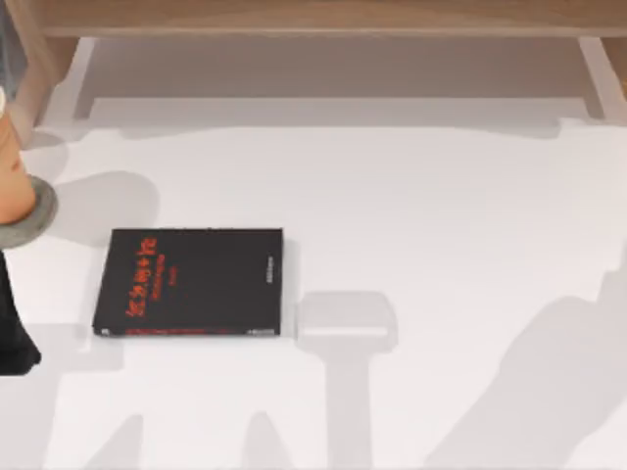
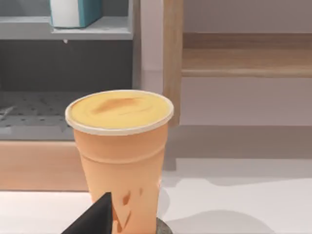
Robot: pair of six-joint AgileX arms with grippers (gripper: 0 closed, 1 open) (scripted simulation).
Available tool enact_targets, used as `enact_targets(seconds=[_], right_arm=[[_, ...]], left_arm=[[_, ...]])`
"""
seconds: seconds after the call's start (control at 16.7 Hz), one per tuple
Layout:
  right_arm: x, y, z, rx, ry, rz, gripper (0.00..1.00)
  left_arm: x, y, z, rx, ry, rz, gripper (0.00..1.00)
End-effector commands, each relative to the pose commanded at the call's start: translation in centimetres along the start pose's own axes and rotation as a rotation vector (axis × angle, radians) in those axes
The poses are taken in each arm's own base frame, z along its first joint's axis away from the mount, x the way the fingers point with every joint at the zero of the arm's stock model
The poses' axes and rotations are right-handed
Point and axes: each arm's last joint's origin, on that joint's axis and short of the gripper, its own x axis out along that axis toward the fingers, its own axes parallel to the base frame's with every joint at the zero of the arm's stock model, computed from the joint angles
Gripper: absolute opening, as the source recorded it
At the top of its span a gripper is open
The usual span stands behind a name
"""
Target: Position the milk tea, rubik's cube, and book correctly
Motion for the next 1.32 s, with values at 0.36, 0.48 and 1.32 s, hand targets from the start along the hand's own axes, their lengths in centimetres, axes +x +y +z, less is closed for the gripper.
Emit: enact_targets(seconds=[0.36,0.48,1.32], right_arm=[[0.0,0.0,0.0,0.0,0.0,0.0,0.0],[0.0,0.0,0.0,0.0,0.0,0.0,0.0],[-3.1,0.0,0.0,0.0,-0.002,-0.002,0.0]], left_arm=[[0.0,0.0,0.0,0.0,0.0,0.0,1.0],[0.0,0.0,0.0,0.0,0.0,0.0,1.0],[0.0,0.0,0.0,0.0,0.0,0.0,1.0]])
